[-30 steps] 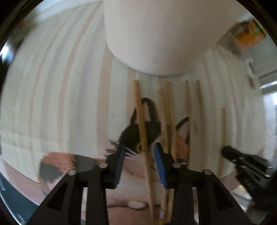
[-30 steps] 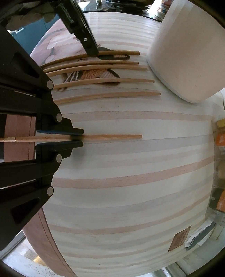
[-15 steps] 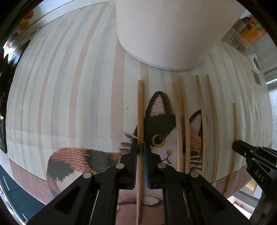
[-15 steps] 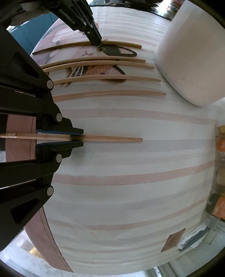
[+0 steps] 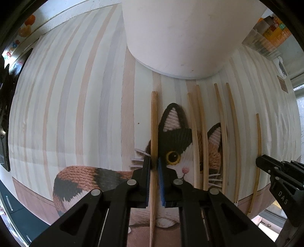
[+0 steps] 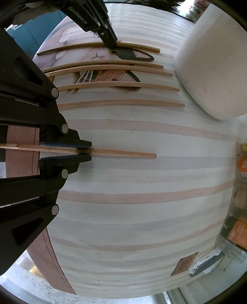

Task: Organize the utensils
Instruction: 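Lift both held chopsticks and carry them above the pink holder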

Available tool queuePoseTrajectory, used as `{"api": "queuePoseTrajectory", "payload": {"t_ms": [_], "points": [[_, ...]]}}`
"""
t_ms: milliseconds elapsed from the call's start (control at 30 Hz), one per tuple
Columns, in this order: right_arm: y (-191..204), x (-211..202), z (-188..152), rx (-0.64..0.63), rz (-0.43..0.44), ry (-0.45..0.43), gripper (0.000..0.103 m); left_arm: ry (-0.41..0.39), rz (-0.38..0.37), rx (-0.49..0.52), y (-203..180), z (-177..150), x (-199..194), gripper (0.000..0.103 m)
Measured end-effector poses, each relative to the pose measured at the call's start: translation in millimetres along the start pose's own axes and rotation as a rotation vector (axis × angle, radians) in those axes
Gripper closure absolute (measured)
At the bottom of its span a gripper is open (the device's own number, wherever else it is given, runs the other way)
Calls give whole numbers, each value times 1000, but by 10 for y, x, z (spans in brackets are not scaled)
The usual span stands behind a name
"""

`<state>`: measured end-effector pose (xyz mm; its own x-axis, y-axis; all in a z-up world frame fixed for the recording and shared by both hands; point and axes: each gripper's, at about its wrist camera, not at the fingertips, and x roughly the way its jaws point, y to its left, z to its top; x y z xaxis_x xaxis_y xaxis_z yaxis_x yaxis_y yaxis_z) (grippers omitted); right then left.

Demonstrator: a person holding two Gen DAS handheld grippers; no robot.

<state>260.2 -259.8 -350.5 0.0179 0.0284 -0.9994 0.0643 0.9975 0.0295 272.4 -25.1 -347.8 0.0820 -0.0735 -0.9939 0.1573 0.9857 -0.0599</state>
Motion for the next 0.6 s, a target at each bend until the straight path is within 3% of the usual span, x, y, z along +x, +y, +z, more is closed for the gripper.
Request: {"api": "queuePoseTrajectory", "payload": {"t_ms": [167,267,600], "points": [[102,18,-27,7,-13,-14,96,-40,36,-4,-18,-3,-60,98],[38,-7,-53,48,39,-32,96,-101,49,-6,-5,2,-279,98],[-98,-621,-67,123,71,-262,96,-284,62,-70,193,41,-1031,98]]}}
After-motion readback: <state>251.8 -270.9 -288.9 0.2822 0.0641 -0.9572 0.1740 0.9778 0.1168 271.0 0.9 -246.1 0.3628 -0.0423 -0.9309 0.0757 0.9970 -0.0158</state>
